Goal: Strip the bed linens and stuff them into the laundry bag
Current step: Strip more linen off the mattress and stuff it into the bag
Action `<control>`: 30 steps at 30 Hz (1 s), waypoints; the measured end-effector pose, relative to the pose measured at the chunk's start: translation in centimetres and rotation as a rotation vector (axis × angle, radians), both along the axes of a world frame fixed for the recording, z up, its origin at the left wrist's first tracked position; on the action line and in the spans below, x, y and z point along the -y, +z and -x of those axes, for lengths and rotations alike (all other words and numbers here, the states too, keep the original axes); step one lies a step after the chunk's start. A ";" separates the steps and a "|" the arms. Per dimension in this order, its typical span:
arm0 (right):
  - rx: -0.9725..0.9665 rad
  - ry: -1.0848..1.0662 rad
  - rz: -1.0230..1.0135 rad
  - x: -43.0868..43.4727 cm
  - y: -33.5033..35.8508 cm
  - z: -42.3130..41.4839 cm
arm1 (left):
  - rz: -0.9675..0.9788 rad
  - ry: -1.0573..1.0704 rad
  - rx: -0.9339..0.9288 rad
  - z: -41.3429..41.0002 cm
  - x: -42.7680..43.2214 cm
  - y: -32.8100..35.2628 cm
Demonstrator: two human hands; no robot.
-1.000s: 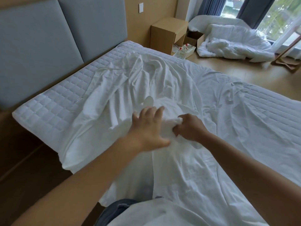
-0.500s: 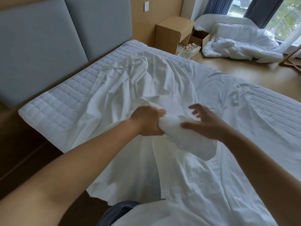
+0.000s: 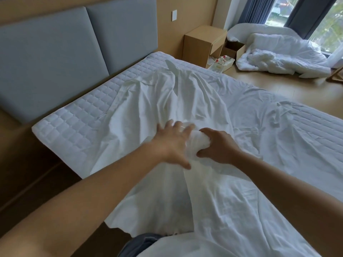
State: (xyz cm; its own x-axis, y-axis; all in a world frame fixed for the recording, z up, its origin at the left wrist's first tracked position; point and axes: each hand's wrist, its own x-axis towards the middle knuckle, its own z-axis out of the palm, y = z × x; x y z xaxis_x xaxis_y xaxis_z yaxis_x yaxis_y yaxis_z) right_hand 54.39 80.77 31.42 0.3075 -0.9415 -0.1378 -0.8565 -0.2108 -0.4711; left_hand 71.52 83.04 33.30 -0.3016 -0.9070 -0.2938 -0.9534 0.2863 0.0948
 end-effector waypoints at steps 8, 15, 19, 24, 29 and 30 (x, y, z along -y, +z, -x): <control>0.542 -0.042 -0.626 0.4 2.0 1.0 | 0.984 -0.451 -0.073 -3.7 -0.8 -9.1; 0.206 -0.069 -0.624 -0.3 2.4 1.5 | 0.552 -0.375 -0.240 -3.9 2.6 -4.6; -0.499 0.207 0.073 -3.1 0.1 0.2 | 0.151 -0.009 -0.324 -2.1 2.2 -4.5; -0.430 0.331 0.627 -1.6 -2.7 1.1 | -0.361 0.238 -0.838 -1.8 2.1 -2.9; -0.363 0.419 0.404 -0.5 -2.0 -0.5 | -0.599 0.272 -0.645 -3.7 2.2 -1.3; -0.352 0.389 0.280 -0.5 -2.3 -0.9 | -0.551 0.268 -0.579 -3.8 2.2 -1.2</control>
State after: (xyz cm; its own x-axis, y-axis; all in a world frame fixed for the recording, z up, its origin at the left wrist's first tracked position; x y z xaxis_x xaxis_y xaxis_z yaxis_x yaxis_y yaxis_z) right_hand 55.31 81.29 29.10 0.6182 -0.7839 -0.0573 -0.7860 -0.6159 -0.0538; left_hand 75.35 80.87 32.12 -0.3355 -0.7419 -0.5805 -0.7403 -0.1734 0.6495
